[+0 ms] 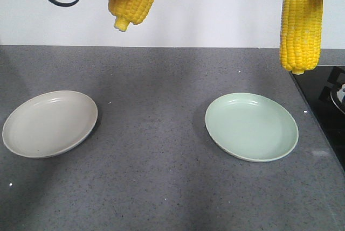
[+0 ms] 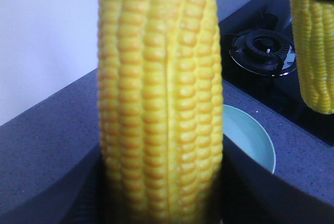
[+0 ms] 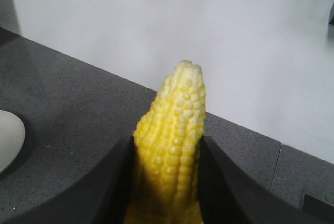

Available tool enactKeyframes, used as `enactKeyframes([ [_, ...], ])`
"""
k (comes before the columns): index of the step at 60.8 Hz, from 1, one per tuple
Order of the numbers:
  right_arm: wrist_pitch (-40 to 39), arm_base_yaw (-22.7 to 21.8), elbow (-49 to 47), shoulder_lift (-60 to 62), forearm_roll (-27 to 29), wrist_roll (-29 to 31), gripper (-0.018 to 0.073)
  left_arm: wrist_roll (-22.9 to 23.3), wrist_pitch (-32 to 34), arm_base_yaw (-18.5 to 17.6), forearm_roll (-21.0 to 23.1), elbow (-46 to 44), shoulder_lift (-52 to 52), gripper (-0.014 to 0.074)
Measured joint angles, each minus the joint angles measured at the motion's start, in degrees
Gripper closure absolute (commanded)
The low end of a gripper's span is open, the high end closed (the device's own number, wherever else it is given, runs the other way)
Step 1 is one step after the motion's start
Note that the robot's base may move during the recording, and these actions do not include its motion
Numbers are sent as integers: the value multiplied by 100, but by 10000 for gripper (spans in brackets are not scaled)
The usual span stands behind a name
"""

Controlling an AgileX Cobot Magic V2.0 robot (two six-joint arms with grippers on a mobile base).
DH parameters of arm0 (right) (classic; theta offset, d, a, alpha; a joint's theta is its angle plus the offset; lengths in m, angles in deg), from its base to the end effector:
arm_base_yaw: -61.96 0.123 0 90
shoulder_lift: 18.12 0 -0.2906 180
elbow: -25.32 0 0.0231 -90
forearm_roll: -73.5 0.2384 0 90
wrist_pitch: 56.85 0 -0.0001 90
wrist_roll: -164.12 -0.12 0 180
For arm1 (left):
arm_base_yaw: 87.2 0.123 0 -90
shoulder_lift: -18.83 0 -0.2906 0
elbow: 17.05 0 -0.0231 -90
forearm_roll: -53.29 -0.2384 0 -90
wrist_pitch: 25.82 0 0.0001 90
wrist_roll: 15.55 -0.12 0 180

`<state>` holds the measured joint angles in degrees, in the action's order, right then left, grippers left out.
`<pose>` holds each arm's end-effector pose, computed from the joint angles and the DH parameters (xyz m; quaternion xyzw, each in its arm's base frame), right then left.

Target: Distribute corn equally

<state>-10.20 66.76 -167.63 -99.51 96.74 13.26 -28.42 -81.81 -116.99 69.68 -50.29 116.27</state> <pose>0.2719 0.0574 0.4750 -0.2048 0.8016 0.0825 0.5555 0.2847 -0.1953 0.4789 0.3026 0.8029 -0.2132 0.4672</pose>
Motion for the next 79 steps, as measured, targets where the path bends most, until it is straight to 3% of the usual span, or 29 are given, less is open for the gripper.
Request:
enactKeyframes([
  [79,0,0,0,0,0,0,564,0,0,0,0,0,0,603],
])
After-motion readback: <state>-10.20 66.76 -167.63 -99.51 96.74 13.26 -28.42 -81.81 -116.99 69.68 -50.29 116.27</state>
